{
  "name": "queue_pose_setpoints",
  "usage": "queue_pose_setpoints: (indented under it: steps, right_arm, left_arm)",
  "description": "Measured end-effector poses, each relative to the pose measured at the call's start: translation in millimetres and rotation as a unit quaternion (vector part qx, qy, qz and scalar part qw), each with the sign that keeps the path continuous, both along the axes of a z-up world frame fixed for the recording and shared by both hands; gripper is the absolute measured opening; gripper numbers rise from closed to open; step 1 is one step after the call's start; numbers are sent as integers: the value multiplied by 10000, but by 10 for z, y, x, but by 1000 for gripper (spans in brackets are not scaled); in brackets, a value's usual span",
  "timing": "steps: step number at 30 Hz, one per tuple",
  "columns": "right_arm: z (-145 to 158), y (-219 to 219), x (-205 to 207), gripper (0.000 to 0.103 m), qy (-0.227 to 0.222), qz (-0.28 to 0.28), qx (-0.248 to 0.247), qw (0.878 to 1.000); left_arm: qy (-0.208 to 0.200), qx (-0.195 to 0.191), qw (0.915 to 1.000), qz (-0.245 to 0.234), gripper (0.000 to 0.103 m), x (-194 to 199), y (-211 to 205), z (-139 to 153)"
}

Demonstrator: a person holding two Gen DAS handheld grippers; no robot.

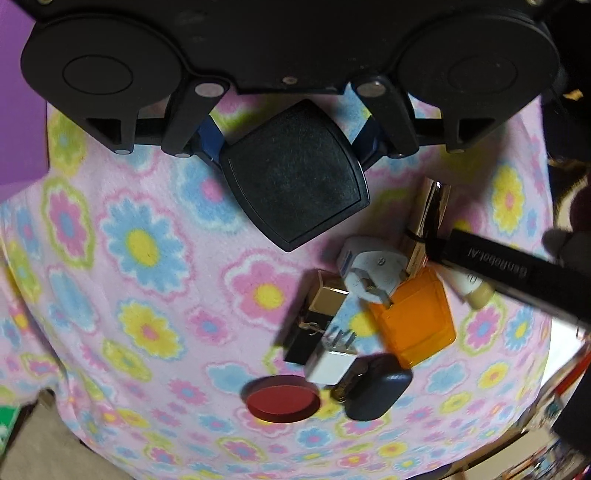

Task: Organize rigid objects
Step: 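Grasp the gold-and-white CIELO tube with the left tool while the right grasps the black compact, then carry both items into the woven basket and open both tools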

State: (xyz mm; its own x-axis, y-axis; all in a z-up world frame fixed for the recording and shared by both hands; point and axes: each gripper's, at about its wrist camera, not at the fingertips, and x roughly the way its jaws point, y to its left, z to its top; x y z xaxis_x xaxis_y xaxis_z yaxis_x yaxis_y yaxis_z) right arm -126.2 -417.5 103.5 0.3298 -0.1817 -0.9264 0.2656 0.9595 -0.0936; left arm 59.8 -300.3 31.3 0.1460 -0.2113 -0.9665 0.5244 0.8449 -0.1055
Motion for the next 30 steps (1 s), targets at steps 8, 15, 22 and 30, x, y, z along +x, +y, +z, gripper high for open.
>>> queue_pose_setpoints:
  steps: [8, 15, 22, 30]
  right_arm:
    - [263, -85, -49, 71, -160, -395, 63, 9991]
    - [374, 239, 46, 71, -245, -102, 179, 9995]
    - [400, 1006, 366, 71, -320, 529, 469, 9970]
    - [179, 2164, 884, 71, -238, 1121, 964, 9887]
  left_arm:
    - [30, -22, 9991, 415, 82, -70, 311, 126]
    - [-187, 97, 9945, 1028, 82, -122, 927, 295]
    - [-293, 95, 9807, 1928, 82, -102, 1746, 385]
    - [-515, 316, 9480, 3124, 82, -94, 2776, 333]
